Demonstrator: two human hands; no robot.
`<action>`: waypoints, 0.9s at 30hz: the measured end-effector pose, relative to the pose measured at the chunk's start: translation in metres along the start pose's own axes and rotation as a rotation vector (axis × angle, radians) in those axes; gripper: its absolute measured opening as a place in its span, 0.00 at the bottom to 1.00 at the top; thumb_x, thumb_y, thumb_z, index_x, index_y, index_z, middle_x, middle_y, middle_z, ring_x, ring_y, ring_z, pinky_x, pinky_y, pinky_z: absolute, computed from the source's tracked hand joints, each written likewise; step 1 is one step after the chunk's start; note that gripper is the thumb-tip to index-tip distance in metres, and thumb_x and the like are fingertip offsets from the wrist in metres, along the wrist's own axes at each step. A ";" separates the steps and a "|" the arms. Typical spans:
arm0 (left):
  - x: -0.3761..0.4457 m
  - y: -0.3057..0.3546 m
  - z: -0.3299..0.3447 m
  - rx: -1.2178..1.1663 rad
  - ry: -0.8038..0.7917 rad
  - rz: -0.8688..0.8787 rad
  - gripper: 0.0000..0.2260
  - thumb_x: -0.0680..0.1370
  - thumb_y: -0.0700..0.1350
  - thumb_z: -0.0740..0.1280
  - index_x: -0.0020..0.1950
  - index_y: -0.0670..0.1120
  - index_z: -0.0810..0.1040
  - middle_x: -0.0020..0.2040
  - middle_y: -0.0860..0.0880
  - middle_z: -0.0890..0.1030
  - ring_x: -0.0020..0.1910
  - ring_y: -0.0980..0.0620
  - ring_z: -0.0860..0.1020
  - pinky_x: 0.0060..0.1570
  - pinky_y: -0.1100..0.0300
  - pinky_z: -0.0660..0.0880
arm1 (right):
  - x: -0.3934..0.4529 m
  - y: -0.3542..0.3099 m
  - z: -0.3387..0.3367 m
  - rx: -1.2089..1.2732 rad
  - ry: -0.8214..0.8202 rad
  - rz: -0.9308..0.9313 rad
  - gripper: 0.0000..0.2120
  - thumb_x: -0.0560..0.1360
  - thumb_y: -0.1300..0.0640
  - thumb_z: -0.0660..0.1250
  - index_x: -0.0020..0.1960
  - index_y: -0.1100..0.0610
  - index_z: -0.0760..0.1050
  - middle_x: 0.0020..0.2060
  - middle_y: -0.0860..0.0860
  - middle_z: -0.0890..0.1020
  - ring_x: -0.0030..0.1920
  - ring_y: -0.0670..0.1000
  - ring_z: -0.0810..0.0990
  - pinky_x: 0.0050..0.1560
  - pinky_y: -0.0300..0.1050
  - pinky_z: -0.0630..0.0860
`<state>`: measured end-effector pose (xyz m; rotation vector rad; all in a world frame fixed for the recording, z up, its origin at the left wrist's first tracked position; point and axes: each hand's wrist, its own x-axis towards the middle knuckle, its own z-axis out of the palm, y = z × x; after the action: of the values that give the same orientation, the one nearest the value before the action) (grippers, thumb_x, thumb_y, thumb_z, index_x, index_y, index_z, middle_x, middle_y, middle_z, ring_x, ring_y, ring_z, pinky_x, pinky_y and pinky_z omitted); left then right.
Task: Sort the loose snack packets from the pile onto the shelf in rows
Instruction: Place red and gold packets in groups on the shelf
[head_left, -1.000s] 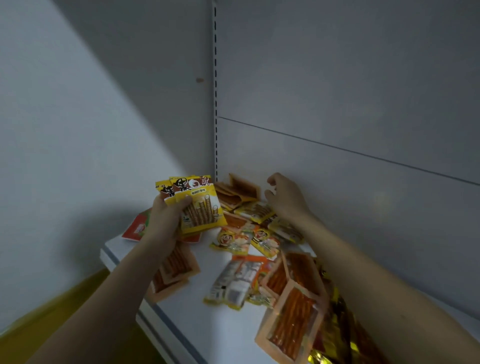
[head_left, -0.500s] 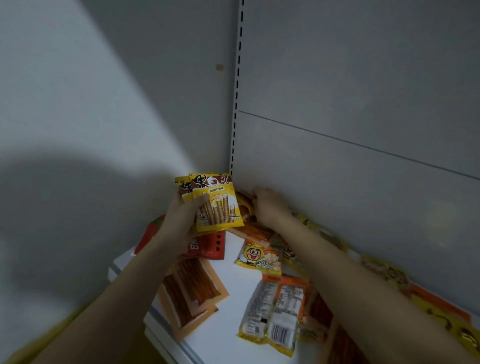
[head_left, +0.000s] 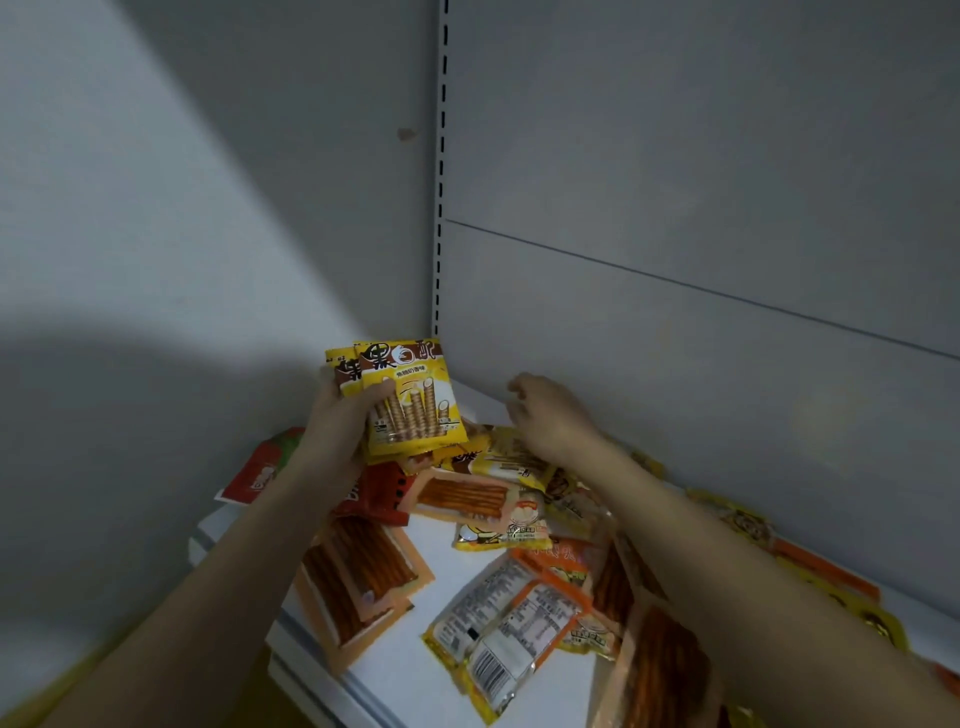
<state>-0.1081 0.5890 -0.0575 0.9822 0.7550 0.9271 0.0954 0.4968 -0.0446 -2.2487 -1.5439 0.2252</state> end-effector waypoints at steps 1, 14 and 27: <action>-0.001 -0.002 0.002 -0.003 -0.007 -0.005 0.20 0.80 0.36 0.67 0.71 0.44 0.68 0.60 0.41 0.82 0.48 0.43 0.86 0.35 0.51 0.82 | -0.002 0.007 -0.003 -0.063 -0.045 0.056 0.19 0.82 0.52 0.61 0.69 0.61 0.70 0.64 0.60 0.76 0.62 0.60 0.76 0.58 0.49 0.74; -0.027 0.000 0.043 0.134 0.024 0.092 0.06 0.81 0.38 0.67 0.58 0.43 0.77 0.49 0.46 0.84 0.46 0.51 0.86 0.38 0.55 0.82 | -0.047 0.038 -0.055 0.431 0.298 0.264 0.11 0.76 0.59 0.71 0.58 0.56 0.81 0.55 0.54 0.83 0.56 0.53 0.81 0.60 0.49 0.77; -0.095 -0.051 0.165 0.022 -0.476 -0.075 0.22 0.77 0.44 0.74 0.70 0.50 0.72 0.59 0.49 0.84 0.58 0.49 0.83 0.46 0.49 0.83 | -0.182 0.054 -0.091 1.168 0.672 0.464 0.08 0.75 0.57 0.72 0.54 0.55 0.78 0.49 0.55 0.85 0.48 0.57 0.85 0.44 0.57 0.83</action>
<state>0.0093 0.4326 -0.0311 1.1311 0.3957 0.5861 0.1055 0.2909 -0.0014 -1.4142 -0.3115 0.3331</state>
